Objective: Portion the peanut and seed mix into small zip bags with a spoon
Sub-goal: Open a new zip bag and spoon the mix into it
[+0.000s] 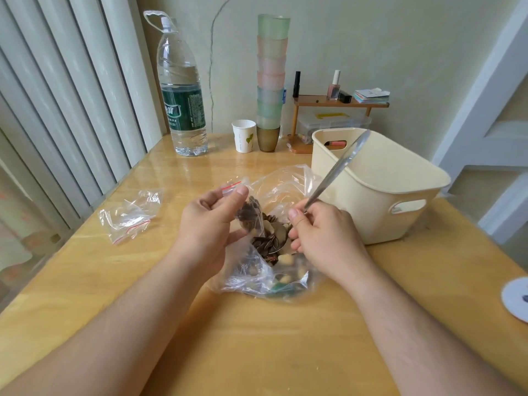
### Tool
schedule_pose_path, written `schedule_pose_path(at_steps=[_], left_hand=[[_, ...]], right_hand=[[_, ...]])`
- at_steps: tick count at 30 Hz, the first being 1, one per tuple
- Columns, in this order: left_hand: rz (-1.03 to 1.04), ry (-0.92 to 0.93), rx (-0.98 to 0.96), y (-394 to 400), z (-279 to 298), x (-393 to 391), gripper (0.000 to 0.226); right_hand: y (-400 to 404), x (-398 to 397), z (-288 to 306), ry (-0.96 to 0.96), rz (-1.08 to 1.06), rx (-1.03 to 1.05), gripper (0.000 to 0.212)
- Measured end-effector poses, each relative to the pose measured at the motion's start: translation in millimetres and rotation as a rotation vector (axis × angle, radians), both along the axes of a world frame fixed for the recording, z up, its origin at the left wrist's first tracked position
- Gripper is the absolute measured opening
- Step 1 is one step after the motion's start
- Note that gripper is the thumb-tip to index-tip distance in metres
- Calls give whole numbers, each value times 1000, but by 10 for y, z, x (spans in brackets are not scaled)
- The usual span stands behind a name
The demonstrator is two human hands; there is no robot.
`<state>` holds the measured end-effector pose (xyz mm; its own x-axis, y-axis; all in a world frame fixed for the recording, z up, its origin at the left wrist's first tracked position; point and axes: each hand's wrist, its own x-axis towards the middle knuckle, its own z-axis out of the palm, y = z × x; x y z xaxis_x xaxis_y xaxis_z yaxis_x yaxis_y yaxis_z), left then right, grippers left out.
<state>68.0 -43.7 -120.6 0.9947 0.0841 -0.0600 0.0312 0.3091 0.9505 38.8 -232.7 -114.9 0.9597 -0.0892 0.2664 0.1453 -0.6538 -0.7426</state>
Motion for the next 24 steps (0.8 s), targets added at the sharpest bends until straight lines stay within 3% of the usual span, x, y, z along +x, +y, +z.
schedule_pose_path(at_steps=[5, 12, 18, 24], left_hand=[[61, -160, 217, 83, 52, -6, 40], [19, -305, 482, 75, -9, -46, 60], [-33, -392, 731, -8, -125, -72, 61], [-13, -410, 806, -47, -181, -60, 66]], right_hand=[[-42, 2, 43, -5, -19, 57, 20], [-191, -12, 212, -133, -100, 82, 24], [-313, -55, 351, -317, -151, 113, 25], [-256, -98, 362, -440, -117, 146, 23]])
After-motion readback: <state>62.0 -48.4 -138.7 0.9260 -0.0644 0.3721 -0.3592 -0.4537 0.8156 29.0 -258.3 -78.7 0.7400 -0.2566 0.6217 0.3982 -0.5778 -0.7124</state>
